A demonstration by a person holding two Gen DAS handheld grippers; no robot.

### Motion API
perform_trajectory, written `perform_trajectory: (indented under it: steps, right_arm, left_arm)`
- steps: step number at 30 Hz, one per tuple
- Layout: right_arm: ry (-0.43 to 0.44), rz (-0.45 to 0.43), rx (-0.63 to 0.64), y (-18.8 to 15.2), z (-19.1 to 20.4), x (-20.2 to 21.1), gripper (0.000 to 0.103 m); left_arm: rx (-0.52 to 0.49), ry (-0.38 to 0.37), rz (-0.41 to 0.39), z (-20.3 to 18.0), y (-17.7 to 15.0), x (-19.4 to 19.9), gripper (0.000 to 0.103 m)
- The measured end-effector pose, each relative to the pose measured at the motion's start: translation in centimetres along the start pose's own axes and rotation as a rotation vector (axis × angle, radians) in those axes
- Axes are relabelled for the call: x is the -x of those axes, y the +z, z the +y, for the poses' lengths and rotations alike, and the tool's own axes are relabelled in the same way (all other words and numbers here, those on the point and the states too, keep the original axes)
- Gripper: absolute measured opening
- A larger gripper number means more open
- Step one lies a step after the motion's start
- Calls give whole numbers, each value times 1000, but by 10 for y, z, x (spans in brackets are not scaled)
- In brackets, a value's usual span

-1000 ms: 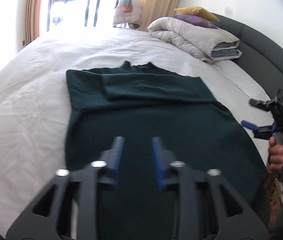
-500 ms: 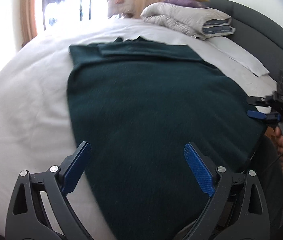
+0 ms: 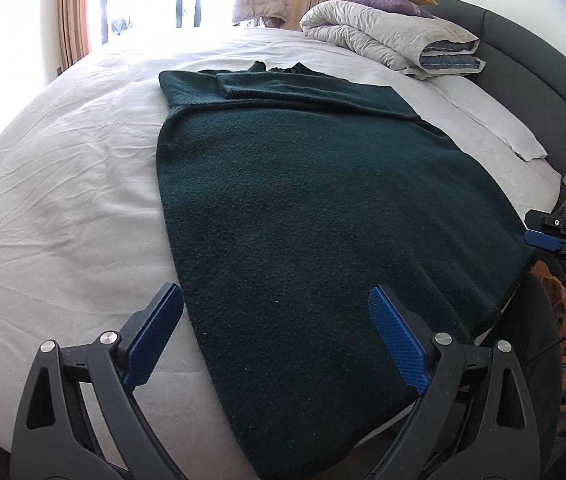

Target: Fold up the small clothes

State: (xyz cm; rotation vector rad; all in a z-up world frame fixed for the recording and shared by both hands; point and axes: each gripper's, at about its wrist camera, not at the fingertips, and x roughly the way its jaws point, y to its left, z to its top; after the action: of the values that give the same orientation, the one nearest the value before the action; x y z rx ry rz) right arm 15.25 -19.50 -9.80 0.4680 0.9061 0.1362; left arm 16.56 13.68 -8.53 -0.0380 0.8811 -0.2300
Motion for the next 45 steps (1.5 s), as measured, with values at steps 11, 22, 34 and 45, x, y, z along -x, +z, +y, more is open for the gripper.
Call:
perform_trajectory:
  steps: [11, 22, 34, 45]
  right_arm:
    - [-9, -19, 66, -5, 18, 11, 86]
    - [-35, -4, 161, -14, 33, 0, 86]
    - [-12, 33, 166, -20, 50, -16, 86]
    - [-7, 37, 179, -22, 55, -17, 86]
  left_arm:
    - [-144, 89, -46, -18, -3, 14, 95]
    - [-895, 393, -292, -49, -95, 42, 96]
    - [-1253, 428, -409, -38, -152, 40, 96]
    - [-1452, 501, -438, -36, -185, 14, 97]
